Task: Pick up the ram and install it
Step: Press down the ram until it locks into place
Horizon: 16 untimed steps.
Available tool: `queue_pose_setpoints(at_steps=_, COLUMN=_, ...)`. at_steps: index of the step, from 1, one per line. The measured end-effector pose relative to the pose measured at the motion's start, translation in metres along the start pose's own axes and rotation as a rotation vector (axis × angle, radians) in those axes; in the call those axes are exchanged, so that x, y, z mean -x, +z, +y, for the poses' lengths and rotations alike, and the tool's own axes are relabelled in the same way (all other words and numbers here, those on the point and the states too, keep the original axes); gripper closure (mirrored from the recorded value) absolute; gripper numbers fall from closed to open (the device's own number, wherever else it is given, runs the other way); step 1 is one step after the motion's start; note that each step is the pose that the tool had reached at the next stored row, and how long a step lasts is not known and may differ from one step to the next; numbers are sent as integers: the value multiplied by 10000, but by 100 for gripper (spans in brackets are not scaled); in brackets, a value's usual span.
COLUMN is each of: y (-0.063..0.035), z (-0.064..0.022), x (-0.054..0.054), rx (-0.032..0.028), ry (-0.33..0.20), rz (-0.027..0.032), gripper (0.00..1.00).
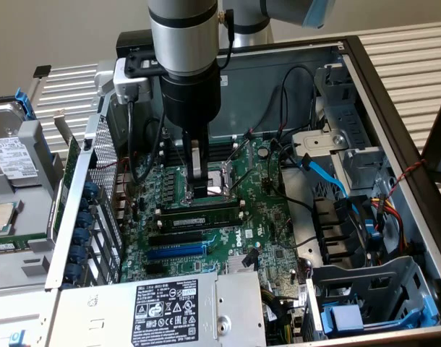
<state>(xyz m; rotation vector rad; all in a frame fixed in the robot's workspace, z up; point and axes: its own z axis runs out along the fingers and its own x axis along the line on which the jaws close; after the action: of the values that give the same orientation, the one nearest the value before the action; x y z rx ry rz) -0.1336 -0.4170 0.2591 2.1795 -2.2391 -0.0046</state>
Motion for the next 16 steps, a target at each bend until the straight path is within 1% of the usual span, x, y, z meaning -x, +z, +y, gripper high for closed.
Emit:
queue_pose_setpoints(at_steps=10, y=1, z=0, x=0, rx=13, ry=1407, rz=-21, gripper=89)
queue_pose_setpoints(at_steps=16, y=1, z=0, x=0, rx=22, ry=2133, rz=-31, gripper=89)
